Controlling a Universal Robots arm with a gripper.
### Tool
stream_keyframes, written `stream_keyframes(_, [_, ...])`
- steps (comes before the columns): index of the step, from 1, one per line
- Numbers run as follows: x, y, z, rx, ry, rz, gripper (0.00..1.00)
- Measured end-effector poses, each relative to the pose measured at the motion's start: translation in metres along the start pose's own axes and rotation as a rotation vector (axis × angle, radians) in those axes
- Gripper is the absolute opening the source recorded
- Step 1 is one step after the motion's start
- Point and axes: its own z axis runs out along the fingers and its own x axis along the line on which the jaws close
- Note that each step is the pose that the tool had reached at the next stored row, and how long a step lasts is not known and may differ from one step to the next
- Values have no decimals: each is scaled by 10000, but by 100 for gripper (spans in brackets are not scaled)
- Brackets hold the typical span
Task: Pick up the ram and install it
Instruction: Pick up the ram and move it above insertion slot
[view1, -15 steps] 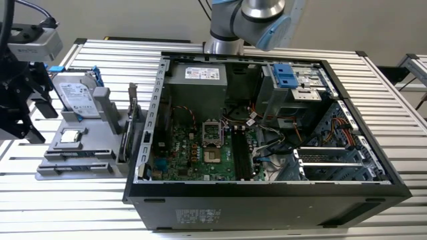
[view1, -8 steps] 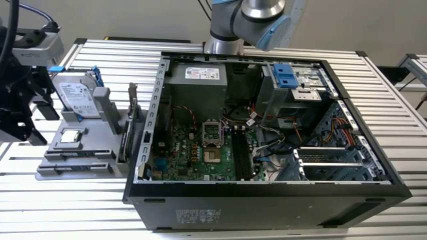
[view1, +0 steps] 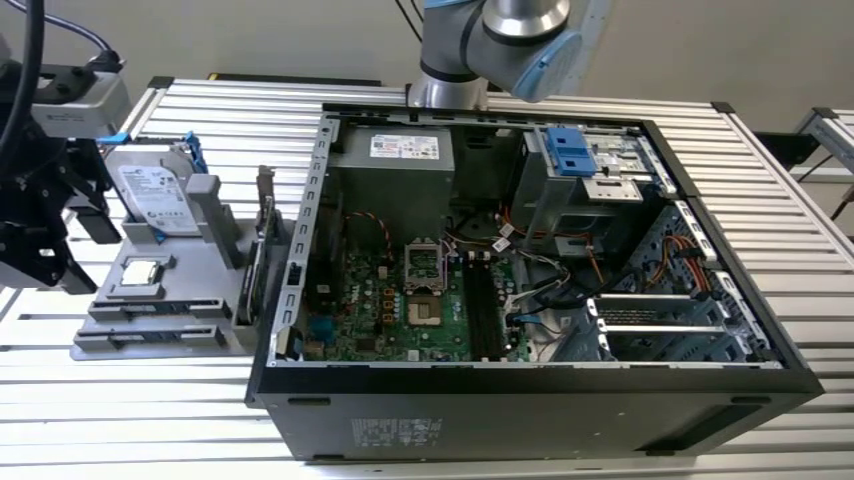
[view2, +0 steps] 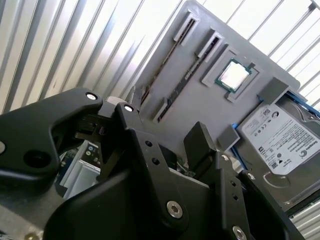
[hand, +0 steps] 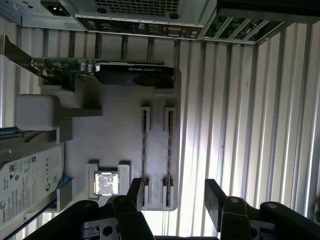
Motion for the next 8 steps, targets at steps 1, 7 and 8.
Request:
stream_keyframes(1, [0, 0, 6, 0, 0, 0, 100])
stream_keyframes(7, [1, -1, 40, 2, 0, 0, 100])
stream_keyframes(8, [1, -1, 46, 2, 0, 0, 100])
